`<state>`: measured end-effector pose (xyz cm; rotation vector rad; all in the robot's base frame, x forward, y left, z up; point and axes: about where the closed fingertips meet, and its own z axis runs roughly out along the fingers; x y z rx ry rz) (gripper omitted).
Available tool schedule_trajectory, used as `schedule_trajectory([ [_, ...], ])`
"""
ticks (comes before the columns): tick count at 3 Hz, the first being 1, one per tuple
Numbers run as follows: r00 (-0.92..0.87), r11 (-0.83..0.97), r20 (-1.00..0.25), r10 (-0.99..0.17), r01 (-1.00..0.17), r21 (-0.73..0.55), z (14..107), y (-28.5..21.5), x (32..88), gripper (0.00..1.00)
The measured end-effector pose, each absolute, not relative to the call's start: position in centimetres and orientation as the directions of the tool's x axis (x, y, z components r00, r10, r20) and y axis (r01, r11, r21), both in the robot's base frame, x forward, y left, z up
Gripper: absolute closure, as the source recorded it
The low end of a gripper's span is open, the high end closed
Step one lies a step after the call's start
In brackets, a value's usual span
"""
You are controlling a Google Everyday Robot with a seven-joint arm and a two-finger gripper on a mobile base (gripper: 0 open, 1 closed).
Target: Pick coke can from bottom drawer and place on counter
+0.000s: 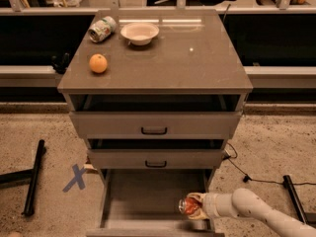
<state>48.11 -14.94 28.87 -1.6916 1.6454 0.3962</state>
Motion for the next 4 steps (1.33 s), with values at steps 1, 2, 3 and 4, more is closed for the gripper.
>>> schedule_trajectory([
  [1, 0.134, 0.106, -0.67, -0.73, -0.947, -0.304, 31.4, -16.0, 48.7, 1.0],
  [2, 0.187, 0.113, -0.668, -0.72, -0.918, -0.379, 37.8, -17.6, 49.6, 1.0],
  [3, 0.254, 0.106, -0.636, -0.728, -0.876, -0.471, 45.4, -19.2, 50.7, 1.0],
  [4, 0.323, 0.084, -0.596, -0.735, -0.829, -0.553, 52.3, -20.3, 51.6, 1.0],
])
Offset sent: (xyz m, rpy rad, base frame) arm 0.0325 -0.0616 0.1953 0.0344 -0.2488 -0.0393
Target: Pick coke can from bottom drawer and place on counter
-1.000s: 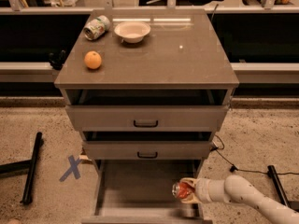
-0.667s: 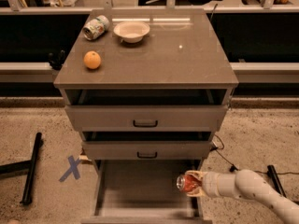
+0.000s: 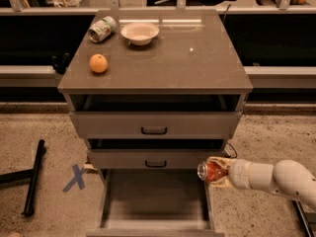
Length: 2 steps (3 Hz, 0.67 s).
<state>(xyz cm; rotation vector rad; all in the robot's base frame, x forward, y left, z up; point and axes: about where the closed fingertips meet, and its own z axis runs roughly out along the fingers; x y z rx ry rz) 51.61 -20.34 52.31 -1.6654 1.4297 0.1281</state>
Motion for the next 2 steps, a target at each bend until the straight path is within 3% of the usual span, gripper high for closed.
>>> schedule_trajectory([
  [1, 0.406, 0.07, -0.562, -0.721, -0.763, -0.642, 59.06, -21.14, 51.61, 1.0],
  [2, 0.406, 0.07, -0.562, -0.721, -0.763, -0.642, 59.06, -21.14, 51.61, 1.0],
])
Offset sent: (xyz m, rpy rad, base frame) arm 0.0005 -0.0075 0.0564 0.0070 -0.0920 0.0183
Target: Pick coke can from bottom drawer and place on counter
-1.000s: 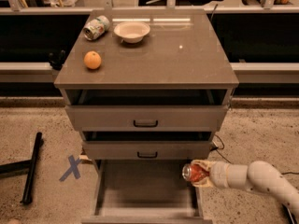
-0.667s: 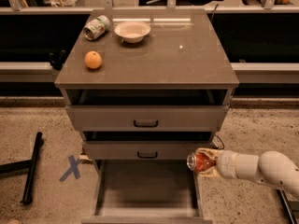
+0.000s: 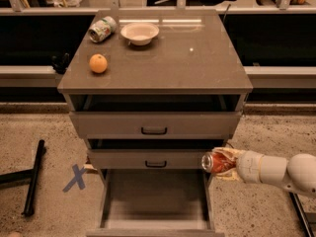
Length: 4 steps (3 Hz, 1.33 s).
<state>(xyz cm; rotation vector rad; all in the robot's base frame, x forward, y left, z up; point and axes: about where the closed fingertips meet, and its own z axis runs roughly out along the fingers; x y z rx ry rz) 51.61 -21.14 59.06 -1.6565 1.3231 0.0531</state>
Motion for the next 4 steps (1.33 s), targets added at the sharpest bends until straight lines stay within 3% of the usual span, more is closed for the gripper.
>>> schedule_trajectory([
  [2, 0.486, 0.05, -0.525, -0.699, -0.699, -0.714, 69.5, -23.4, 55.6, 1.0],
  [4, 0.582, 0.01, -0.368, -0.725, -0.525, -0.851, 83.3, -25.9, 57.9, 1.0],
])
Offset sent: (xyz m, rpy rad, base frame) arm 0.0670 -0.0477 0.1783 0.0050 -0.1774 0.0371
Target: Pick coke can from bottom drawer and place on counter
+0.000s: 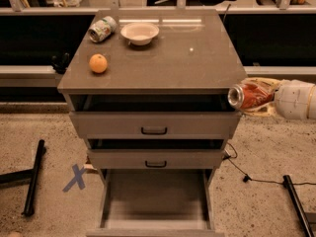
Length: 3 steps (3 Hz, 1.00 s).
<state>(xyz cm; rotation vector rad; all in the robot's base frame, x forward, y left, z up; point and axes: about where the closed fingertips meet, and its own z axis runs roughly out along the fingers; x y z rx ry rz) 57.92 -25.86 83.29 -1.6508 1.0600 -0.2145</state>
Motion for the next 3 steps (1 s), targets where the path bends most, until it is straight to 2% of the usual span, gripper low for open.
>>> schedule_trajectory([
  [2, 0.592, 0.038, -0.393, -0.704, -0.52, -0.853, 85.7, -27.1, 58.7, 1.0],
  [3, 0.598, 0.025, -0.434, -0.674, -0.569, -0.822, 87.8, -27.5, 60.6, 1.0],
])
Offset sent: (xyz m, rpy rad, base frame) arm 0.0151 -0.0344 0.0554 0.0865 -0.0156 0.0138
